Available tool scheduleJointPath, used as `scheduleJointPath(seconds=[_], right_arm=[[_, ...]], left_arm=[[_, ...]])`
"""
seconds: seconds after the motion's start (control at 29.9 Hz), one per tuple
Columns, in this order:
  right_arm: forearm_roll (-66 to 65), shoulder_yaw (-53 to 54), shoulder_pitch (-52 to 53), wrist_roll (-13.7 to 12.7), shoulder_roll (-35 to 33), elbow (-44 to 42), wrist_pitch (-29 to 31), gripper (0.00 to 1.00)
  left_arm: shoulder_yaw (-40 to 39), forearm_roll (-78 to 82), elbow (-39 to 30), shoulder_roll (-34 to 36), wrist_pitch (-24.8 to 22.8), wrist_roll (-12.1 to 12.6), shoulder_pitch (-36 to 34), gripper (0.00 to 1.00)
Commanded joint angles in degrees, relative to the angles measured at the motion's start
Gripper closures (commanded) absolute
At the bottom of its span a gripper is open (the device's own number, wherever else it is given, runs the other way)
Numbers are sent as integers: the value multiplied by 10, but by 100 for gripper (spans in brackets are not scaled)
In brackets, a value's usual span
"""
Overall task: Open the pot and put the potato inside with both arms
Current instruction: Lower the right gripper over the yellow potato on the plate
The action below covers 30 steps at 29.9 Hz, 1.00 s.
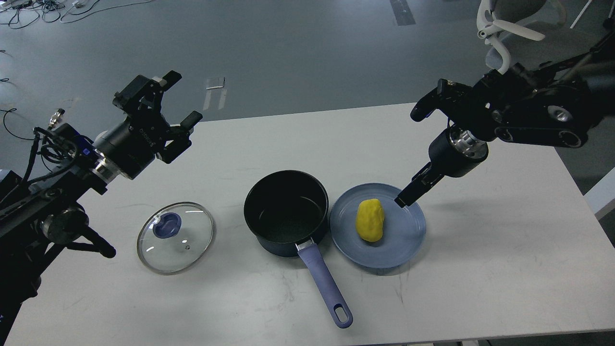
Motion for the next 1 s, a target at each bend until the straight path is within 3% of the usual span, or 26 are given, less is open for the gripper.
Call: scheduleJointPath(seconds=[0.0, 0.3, 0.97], right_arm=[[2, -2, -2, 0, 26, -7, 0, 0], [114, -31, -8, 0, 96, -33, 0, 0], [120, -68, -32, 0, 154, -84, 0, 0]], left_arm=[[0, 0, 0, 0, -1, 0, 0, 2], [-2, 0, -3, 0, -1, 0, 0, 2], [-4, 0, -9, 15, -2, 0, 1, 2]])
